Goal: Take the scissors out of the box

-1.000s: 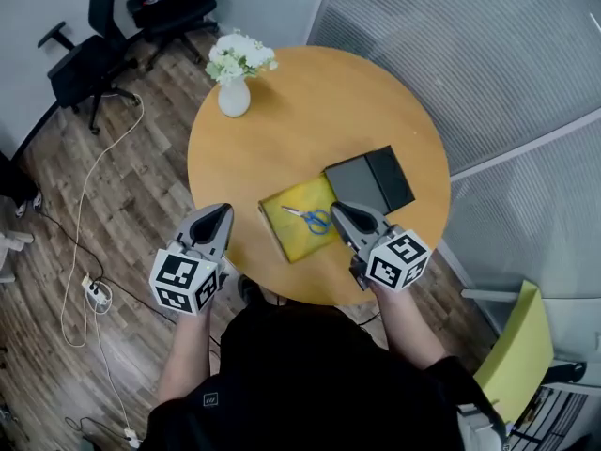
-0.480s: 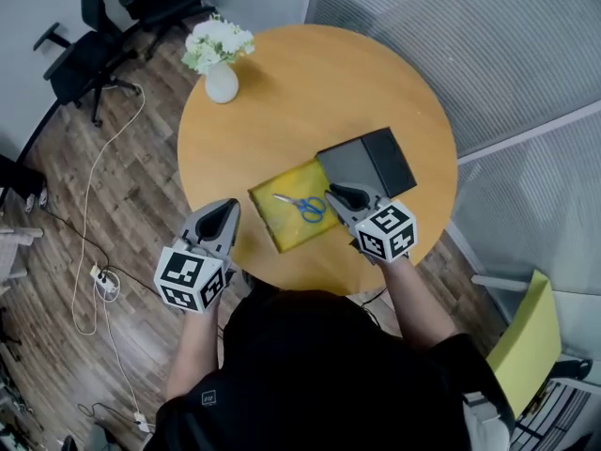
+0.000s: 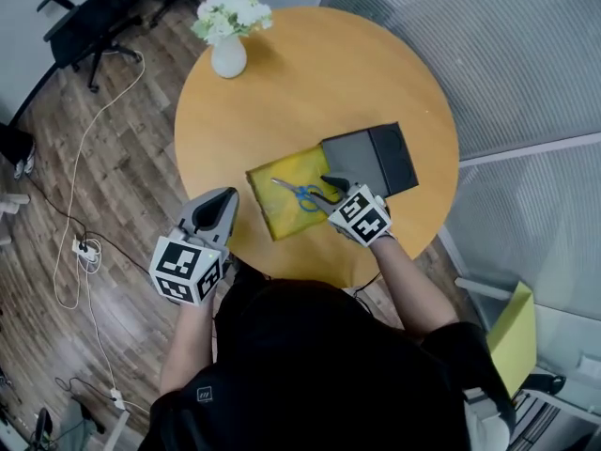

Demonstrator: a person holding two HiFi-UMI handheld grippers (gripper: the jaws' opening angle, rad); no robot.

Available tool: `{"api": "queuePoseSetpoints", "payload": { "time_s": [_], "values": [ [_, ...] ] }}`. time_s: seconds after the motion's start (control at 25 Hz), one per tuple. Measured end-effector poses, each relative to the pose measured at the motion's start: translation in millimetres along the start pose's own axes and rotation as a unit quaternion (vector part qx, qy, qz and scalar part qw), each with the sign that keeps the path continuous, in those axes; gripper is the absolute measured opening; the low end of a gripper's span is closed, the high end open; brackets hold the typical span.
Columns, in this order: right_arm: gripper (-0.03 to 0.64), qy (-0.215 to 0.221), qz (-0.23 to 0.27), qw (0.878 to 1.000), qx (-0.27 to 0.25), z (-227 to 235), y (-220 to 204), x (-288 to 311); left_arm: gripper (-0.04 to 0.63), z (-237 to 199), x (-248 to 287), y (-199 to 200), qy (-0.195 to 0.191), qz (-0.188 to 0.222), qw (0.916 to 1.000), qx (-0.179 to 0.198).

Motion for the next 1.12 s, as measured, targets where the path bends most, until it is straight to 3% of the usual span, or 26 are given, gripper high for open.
{"api": "queuePoseSetpoints", "payload": {
  "time_s": [0.16,0.36,0.68,1.12],
  "values": [
    [0.161,0.020,-0.086,0.992,-0.095,-12.1,-7.7,33.5,0.015,-5.8,-1.2,-6.9,0.002,0.004,0.9999,-0.010],
    [0.166,0.041,-0.162,0.977,-0.132,-20.5,-20.3,63.5,0.015,-14.2,-5.6,-17.5,0.000,0.007,0.9997,-0.026],
    [0.167,0.030,-0.251,0.963,-0.097,-19.2,-36.1,89.7,0.014,-27.4,-19.1,-28.8,-0.004,0.007,0.9992,-0.038],
    [0.178,0.023,-0.281,0.958,-0.056,-19.5,-42.8,104.6,0.015,-29.1,-36.6,-32.2,-0.012,0.006,0.9992,-0.038]
  ]
}}
Point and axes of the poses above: the fingertips, and each gripper's own axes: x forward along the fingers, z to its right, y out of its top, the point moved 8 cm from there along -x, backward along the fingers, and after that the axes turned 6 degrees about -x, right-handed, at the moved point
